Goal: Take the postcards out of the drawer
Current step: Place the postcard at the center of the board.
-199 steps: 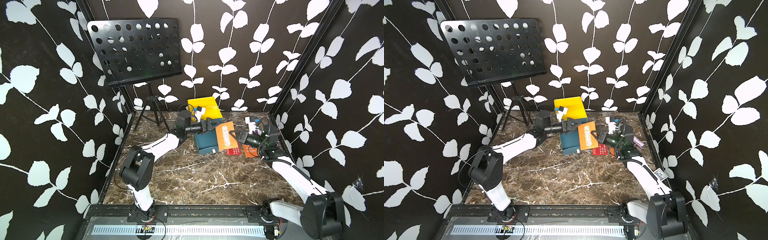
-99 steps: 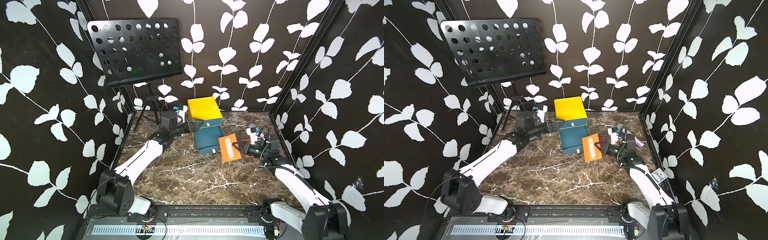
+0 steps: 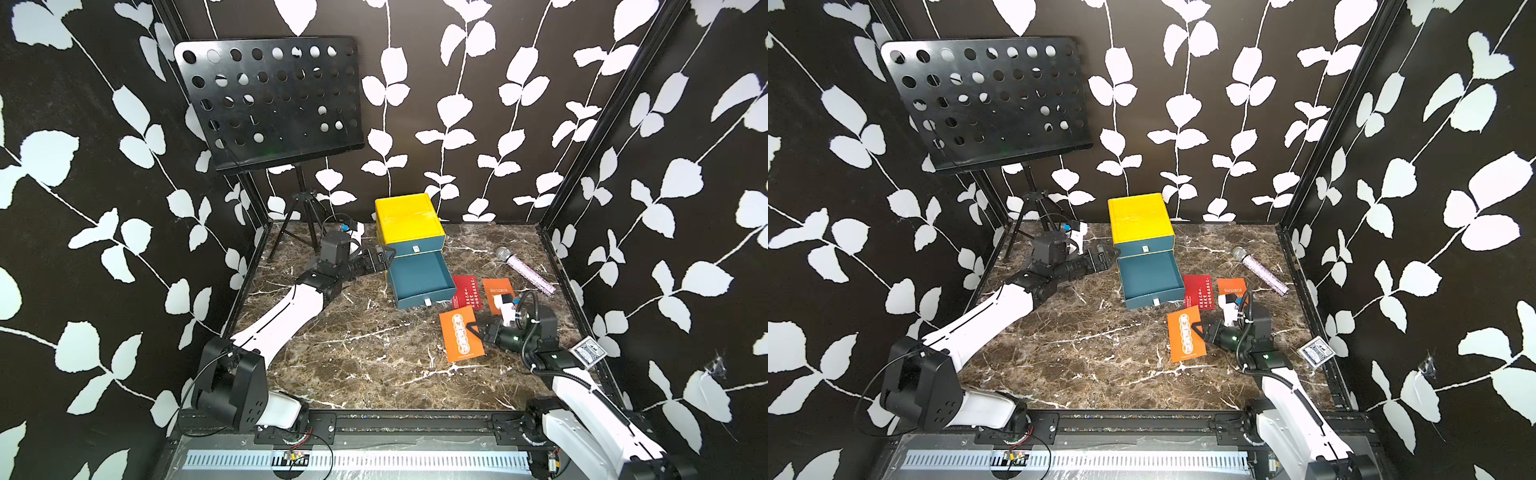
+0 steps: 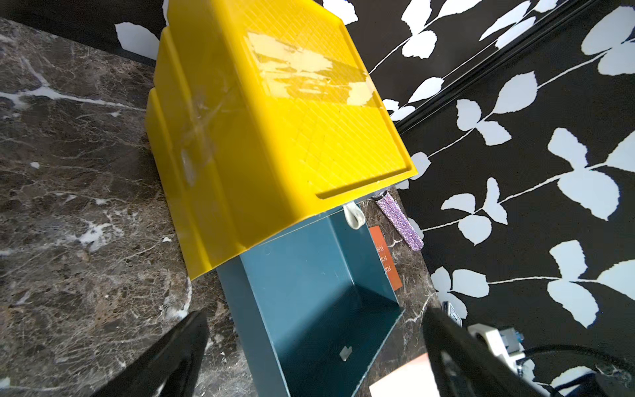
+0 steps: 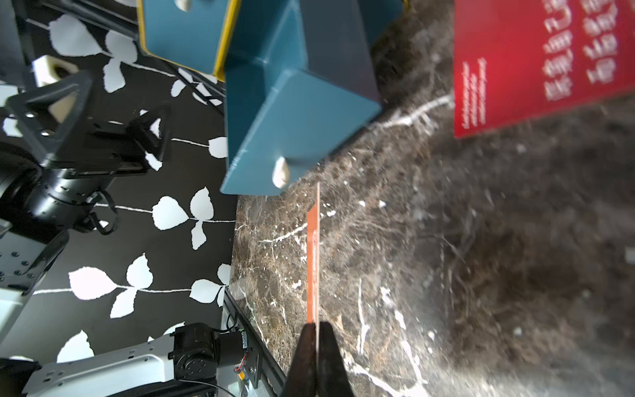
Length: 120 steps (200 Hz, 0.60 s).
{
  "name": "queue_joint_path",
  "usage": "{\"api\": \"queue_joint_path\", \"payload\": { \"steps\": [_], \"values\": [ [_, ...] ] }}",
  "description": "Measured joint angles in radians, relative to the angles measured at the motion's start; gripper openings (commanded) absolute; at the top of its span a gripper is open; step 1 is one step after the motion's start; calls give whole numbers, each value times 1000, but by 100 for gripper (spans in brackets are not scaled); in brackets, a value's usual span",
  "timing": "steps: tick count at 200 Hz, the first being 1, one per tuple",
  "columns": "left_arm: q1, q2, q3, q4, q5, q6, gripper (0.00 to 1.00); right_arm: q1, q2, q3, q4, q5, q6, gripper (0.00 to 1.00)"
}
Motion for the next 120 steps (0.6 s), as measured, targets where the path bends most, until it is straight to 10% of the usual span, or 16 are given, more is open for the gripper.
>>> {"api": "queue_joint_path", "payload": {
  "steps": [120],
  "values": [
    [2,-79,-77,-6,-145,24,99,110,189,-108,191,183,76,0]
  ]
}}
